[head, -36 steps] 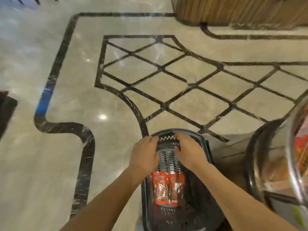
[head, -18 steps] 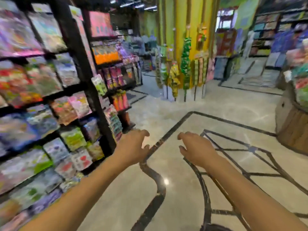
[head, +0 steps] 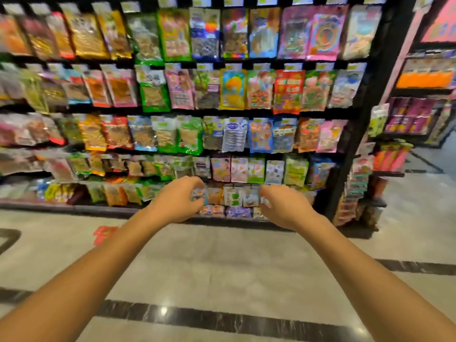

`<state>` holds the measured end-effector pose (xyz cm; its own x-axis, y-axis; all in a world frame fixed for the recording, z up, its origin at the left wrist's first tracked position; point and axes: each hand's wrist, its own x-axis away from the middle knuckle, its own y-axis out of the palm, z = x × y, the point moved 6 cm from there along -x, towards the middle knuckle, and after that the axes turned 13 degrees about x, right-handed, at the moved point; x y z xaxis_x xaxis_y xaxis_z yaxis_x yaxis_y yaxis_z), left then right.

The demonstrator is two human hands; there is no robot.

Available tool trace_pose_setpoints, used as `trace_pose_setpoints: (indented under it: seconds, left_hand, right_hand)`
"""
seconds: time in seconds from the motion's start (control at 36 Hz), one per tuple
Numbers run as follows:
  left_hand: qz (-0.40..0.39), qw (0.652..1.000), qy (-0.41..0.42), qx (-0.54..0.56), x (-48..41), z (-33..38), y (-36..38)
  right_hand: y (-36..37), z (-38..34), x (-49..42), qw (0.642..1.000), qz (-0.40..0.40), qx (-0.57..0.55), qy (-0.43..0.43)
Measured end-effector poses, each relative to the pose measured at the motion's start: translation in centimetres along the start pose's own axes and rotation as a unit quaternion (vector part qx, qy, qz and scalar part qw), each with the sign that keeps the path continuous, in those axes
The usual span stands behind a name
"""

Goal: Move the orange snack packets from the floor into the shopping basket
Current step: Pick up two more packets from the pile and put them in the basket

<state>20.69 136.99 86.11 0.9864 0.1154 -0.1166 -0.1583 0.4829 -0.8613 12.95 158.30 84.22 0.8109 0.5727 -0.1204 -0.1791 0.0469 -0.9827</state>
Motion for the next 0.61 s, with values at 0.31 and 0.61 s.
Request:
trace_pose_setpoints:
  seconds: [0.31,0.61]
  left_hand:
    - [0.069,0.98,-0.185,0.003,9.4,-22.5,-12.0]
    - [0.063,0.971,-0.228,0.022,10.6,-40.1,-18.9]
  right_hand:
    - [-1.0,-25.8,-11.5,0.981,-0.006,-0.023,-0.193]
    - [0.5,-44.3,-20.9,0.976,-0.026,-0.029,-0.215]
